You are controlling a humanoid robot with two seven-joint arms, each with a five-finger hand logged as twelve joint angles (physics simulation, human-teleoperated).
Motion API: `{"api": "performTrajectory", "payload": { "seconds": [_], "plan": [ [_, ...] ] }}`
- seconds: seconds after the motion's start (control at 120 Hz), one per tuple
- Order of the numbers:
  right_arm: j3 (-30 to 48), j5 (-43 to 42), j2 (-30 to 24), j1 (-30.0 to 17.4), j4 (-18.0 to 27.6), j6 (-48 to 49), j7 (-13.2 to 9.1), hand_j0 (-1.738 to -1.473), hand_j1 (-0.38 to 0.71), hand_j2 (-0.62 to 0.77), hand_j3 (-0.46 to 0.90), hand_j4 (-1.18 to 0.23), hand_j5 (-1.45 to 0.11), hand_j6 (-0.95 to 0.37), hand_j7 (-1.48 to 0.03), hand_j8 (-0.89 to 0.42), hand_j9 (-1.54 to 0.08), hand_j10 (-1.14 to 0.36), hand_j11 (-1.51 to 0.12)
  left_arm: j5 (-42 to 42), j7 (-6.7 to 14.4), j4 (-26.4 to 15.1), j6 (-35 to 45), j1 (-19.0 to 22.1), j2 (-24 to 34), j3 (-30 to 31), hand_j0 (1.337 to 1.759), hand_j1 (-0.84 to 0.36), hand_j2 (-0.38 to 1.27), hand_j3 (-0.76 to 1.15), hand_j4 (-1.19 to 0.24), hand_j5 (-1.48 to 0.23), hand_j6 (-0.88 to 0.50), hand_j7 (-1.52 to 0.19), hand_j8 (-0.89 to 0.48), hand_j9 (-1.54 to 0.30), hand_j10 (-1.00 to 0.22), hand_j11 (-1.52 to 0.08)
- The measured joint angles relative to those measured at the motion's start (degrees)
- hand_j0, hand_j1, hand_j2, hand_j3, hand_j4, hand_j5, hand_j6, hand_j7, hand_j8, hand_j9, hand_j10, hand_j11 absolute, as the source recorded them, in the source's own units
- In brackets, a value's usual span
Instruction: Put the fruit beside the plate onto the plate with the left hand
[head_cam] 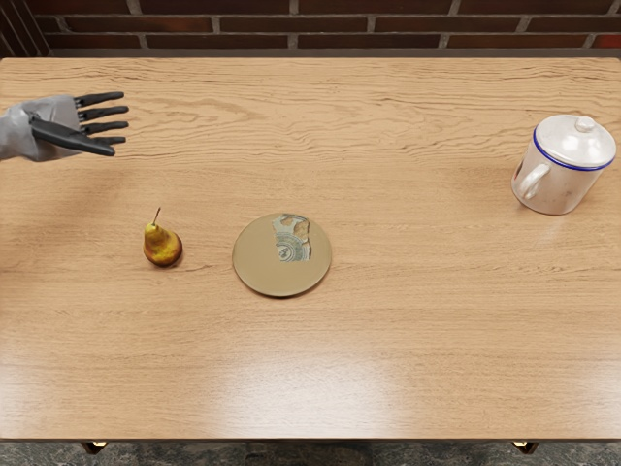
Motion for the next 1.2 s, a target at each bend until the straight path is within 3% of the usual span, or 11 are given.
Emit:
{"api": "performTrajectory", "payload": {
  "seconds": [0.175,0.233,0.325,0.542,0.633,1.092,1.2],
  "plan": [
    [0.0,0.0,0.0,0.0,0.0,0.0,0.0,-1.658,-0.35,0.00,0.00,0.00,0.00,0.00,0.00,0.00,0.00,0.00,0.00,2.2,-0.2,-1.5,0.0,-0.2,0.0,-0.6,1.658,0.33,0.00,0.00,-0.02,-0.02,-0.02,-0.02,-0.02,-0.02,-0.02,-0.02],
    [0.0,0.0,0.0,-0.1,0.0,0.1,0.0,-1.658,-0.35,0.00,0.00,0.00,0.00,0.00,0.00,0.00,0.00,0.00,0.00,4.2,-1.8,-2.0,0.0,-0.1,0.1,-1.3,1.658,0.33,0.00,0.00,-0.02,-0.03,-0.02,-0.03,-0.02,-0.03,-0.02,-0.03],
    [0.0,0.0,0.0,-0.1,0.0,0.3,0.0,-1.658,-0.35,0.00,0.00,0.00,0.00,0.00,0.00,0.00,0.00,0.00,0.00,8.9,-6.4,-2.8,0.0,-0.9,1.0,-2.0,1.658,0.32,0.00,0.00,-0.02,-0.03,-0.02,-0.03,-0.02,-0.03,-0.02,-0.03],
    [0.1,0.1,0.0,-0.2,0.0,0.5,0.0,-1.658,-0.35,0.00,0.00,0.00,0.00,0.00,0.00,0.00,0.00,0.00,0.00,25.5,-23.1,-6.0,0.0,-0.8,2.0,-5.0,1.658,0.31,0.01,0.00,-0.03,-0.04,-0.03,-0.04,-0.03,-0.04,-0.03,-0.04],
    [0.1,0.1,0.0,-0.2,0.0,0.5,0.0,-1.658,-0.35,0.00,0.00,0.00,0.00,0.00,0.00,0.00,0.00,0.00,0.00,31.0,-28.4,-8.6,0.0,-0.4,3.2,-5.7,1.658,0.31,0.01,0.00,-0.04,-0.05,-0.04,-0.05,-0.04,-0.05,-0.04,-0.05],
    [0.1,0.1,0.0,-0.2,0.0,0.5,0.0,-1.658,-0.35,0.00,0.00,0.00,0.00,0.00,0.00,0.00,0.00,0.00,0.00,45.7,-47.2,-14.9,0.0,5.5,5.6,-6.0,1.658,0.30,0.01,0.00,-0.04,-0.05,-0.04,-0.05,-0.04,-0.05,-0.04,-0.05],
    [0.1,0.1,0.0,-0.2,0.0,0.5,0.0,-1.658,-0.35,0.00,0.00,0.00,0.00,0.00,0.00,0.00,0.00,0.00,0.00,48.2,-50.3,-15.1,0.0,6.6,5.6,-5.7,1.658,0.31,0.01,0.00,-0.04,-0.05,-0.04,-0.05,-0.04,-0.05,-0.04,-0.05]
  ]
}}
